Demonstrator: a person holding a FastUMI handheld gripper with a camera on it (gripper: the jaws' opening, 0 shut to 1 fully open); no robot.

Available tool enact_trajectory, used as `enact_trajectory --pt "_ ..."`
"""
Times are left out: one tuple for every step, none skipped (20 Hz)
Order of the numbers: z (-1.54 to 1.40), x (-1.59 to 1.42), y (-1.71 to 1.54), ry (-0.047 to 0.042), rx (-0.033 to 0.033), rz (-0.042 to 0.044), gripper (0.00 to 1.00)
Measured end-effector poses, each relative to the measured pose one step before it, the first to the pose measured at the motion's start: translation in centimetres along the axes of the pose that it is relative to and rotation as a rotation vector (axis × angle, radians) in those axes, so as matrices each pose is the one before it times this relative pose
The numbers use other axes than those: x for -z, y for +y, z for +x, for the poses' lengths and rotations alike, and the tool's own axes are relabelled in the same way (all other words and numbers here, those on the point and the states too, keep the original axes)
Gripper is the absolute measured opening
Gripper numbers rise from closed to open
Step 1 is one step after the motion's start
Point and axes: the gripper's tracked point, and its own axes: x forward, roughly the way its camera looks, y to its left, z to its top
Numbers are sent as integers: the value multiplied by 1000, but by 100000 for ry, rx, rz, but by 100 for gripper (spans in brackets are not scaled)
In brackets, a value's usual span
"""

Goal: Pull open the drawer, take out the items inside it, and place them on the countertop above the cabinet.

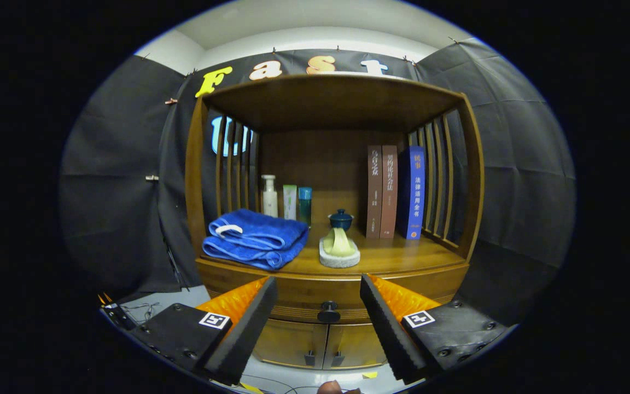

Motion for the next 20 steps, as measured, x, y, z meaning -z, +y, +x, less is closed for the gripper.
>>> enact_trajectory --pt "-1009 -1090 -85 -563 -702 1131 99" --pt "-1019 -914 -247 -108 -315 707 99" --pt "-896 -912 -216 -7 -201 433 99" --pt "-1028 -937 -187 -450 -356 162 99" --pt "-883 -755 -245 58 -268 -80 99" --pt "-976 -860 -245 -171 -44 35 99" --pt "-1006 -808 -431 -247 529 133 99" --pt "-833 -818 -295 -327 24 362 99" --pt "-757 -796 -273 -499 -295 391 99" --pt "-599 -631 -283 -154 -53 198 99" --pt "-544 -520 -388 -85 344 279 99" --pt "-480 -328 -275 115 4 32 99" --pt "-375 -241 -192 341 -80 -15 99" --pt "-230 -266 -127 -41 -114 -96 99" --pt "-175 -252 -297 -212 288 -393 99" --pt "-141 -222 -264 -502 398 -268 99" --pt "-42 -163 -226 -373 422 -34 99" --pt "9 -16 -20 124 -47 278 99" --pt "-43 10 45 247 -296 615 99" --pt "90 -136 -102 -309 177 467 99"
